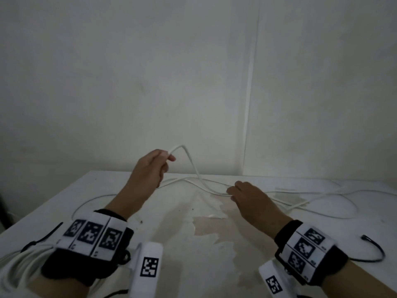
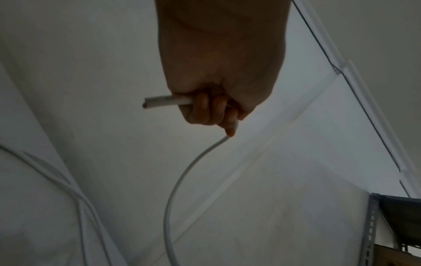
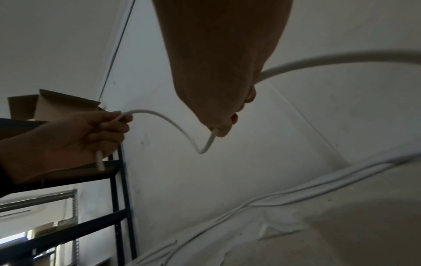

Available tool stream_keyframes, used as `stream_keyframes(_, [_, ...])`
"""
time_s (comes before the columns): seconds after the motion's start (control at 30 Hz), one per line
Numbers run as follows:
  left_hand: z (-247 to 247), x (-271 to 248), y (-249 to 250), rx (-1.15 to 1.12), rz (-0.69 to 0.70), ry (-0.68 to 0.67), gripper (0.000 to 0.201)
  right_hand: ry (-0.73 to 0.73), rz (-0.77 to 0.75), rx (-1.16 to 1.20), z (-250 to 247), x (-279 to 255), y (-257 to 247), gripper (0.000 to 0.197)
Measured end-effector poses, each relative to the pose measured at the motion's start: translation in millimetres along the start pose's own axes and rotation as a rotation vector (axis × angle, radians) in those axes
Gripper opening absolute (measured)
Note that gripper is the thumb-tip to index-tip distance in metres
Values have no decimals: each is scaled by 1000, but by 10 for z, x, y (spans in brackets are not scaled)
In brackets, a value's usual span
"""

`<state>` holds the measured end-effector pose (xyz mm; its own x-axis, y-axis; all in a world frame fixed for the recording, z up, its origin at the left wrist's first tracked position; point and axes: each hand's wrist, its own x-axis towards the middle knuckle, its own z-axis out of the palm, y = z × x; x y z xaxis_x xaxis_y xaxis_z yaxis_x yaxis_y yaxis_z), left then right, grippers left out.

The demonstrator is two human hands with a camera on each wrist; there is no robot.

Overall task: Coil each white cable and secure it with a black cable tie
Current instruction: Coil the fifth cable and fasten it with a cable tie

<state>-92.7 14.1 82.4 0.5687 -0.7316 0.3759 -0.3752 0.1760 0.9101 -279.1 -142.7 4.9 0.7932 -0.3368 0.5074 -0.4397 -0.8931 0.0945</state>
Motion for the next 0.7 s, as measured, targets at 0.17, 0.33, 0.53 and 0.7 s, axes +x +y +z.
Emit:
stream_keyframes(0.17, [-40, -9, 8, 185, 52, -71, 28, 110, -175, 36, -30, -71, -157, 37])
stream_keyframes(0.33, [107, -92, -52, 323, 92, -112, 26, 266, -289, 126, -224, 7, -327, 15])
stream_keyframes(0.53, [273, -200, -32, 362, 91, -222, 33, 291, -248, 297, -488, 173, -445, 23])
stream_keyframes(0.7, [360, -294, -39, 284, -2, -285, 42, 247, -169, 405, -562, 245, -377, 33])
